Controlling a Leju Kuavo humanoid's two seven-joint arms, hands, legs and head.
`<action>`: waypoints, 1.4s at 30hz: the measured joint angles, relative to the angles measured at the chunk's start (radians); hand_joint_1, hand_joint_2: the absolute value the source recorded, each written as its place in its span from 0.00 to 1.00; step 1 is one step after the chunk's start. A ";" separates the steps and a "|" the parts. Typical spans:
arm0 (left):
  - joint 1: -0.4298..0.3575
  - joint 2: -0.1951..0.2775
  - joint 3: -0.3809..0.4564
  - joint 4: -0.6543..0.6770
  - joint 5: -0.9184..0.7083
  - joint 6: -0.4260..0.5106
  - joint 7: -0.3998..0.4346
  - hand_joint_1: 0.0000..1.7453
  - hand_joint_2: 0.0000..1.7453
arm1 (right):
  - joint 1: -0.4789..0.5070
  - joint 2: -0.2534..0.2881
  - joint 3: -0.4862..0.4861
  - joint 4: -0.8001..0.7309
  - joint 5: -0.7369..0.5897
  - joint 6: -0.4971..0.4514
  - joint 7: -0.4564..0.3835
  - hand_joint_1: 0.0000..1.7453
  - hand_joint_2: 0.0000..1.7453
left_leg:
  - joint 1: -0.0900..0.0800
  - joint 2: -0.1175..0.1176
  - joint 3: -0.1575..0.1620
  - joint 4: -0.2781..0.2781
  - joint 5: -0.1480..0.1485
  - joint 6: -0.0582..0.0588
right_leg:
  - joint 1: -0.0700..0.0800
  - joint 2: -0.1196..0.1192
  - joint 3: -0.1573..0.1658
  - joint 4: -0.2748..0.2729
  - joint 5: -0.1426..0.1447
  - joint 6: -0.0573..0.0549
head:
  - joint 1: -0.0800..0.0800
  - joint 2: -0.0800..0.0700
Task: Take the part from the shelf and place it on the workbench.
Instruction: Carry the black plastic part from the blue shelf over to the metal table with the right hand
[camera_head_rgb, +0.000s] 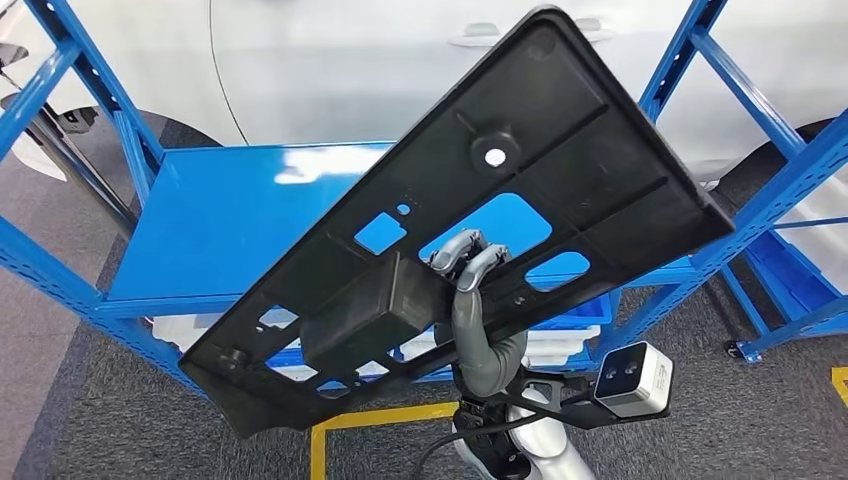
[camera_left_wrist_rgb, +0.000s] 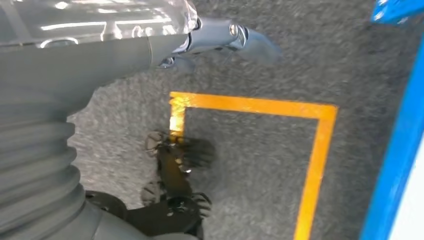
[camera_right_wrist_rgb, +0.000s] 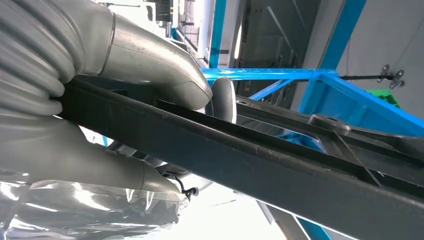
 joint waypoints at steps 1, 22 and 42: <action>0.000 0.000 -0.001 0.000 -0.001 -0.001 0.001 0.00 1.00 | -0.004 0.000 0.000 0.002 0.004 0.000 0.000 1.00 1.00 | 0.000 0.000 -0.015 0.002 0.009 -0.002 | 0.000 0.000 0.028 -0.011 0.016 -0.001 | 0.000 0.000; 0.017 0.004 -0.002 0.000 -0.022 0.007 0.020 0.00 1.00 | -0.041 0.012 -0.009 0.026 0.003 -0.010 0.000 1.00 1.00 | 0.000 -0.007 0.114 -0.009 -0.092 -0.041 | 0.011 -0.013 0.074 -0.285 0.203 -0.038 | 0.000 0.000; 0.036 0.003 -0.001 0.005 -0.032 0.022 0.066 0.00 1.00 | -0.023 -0.003 -0.035 0.065 0.046 -0.020 0.001 1.00 1.00 | 0.007 0.003 -0.104 0.065 -0.007 -0.054 | 0.009 -0.009 0.221 -0.319 0.092 -0.067 | 0.000 0.000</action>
